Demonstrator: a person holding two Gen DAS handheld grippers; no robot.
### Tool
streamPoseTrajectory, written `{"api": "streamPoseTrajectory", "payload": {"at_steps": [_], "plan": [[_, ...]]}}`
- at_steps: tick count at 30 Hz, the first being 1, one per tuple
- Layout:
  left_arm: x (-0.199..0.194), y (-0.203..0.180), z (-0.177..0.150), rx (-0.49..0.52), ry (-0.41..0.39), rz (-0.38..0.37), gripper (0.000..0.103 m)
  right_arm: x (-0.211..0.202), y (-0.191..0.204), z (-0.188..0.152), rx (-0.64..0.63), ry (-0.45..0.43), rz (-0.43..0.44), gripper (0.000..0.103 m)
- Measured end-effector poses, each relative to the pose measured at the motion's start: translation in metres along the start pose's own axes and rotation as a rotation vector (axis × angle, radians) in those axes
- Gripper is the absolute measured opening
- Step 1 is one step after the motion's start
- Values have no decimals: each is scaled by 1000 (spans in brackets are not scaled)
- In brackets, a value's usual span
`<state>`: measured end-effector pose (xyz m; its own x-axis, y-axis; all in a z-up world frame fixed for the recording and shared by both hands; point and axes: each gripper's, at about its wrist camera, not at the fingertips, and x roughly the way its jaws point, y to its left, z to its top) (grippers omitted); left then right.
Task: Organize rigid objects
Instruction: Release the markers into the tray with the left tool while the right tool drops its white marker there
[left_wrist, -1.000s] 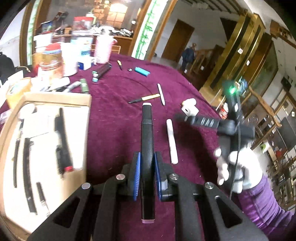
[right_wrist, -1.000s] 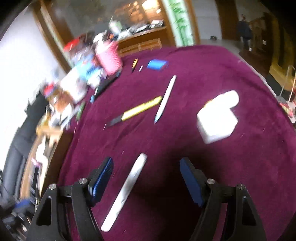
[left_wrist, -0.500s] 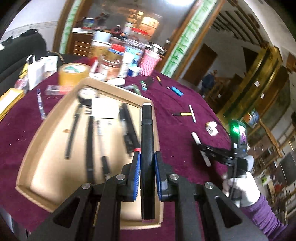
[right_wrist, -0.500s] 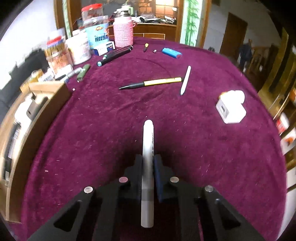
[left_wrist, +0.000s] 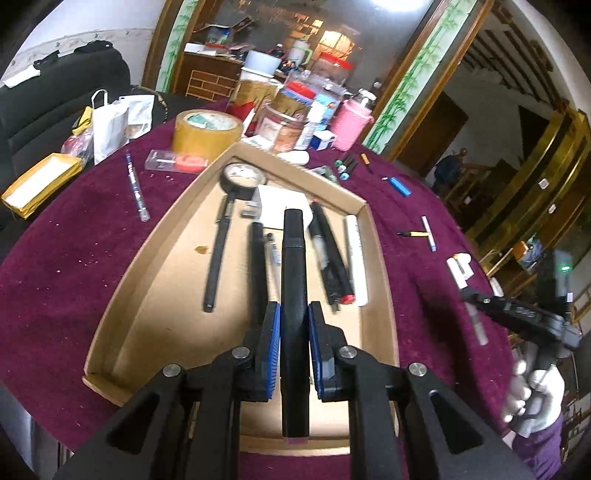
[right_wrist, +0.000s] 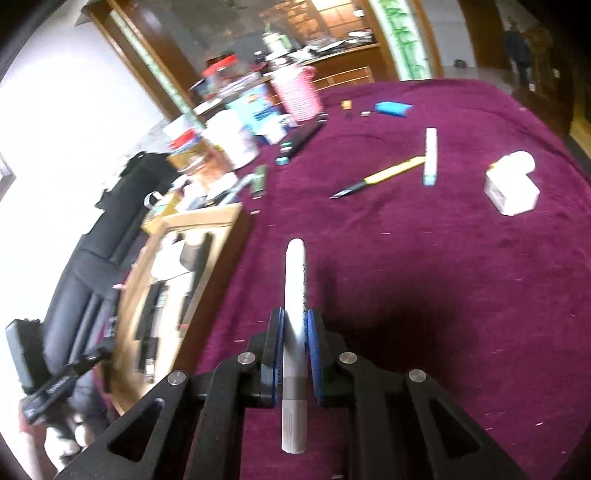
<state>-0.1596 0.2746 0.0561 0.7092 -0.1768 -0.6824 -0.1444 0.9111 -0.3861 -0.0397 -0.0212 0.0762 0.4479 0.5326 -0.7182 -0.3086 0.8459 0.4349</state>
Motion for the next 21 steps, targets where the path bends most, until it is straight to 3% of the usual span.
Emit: {"api": "streamPoseTrajectory", "payload": {"at_steps": [8, 18, 21], "plan": [[25, 18, 11, -23, 77, 67, 14, 36, 74, 1, -90, 83, 106, 14], [37, 36, 13, -82, 105, 92, 14, 86, 129, -4, -185, 154, 82, 14], [34, 42, 12, -115, 94, 57, 38, 100, 137, -8, -205, 173, 55, 14]]}}
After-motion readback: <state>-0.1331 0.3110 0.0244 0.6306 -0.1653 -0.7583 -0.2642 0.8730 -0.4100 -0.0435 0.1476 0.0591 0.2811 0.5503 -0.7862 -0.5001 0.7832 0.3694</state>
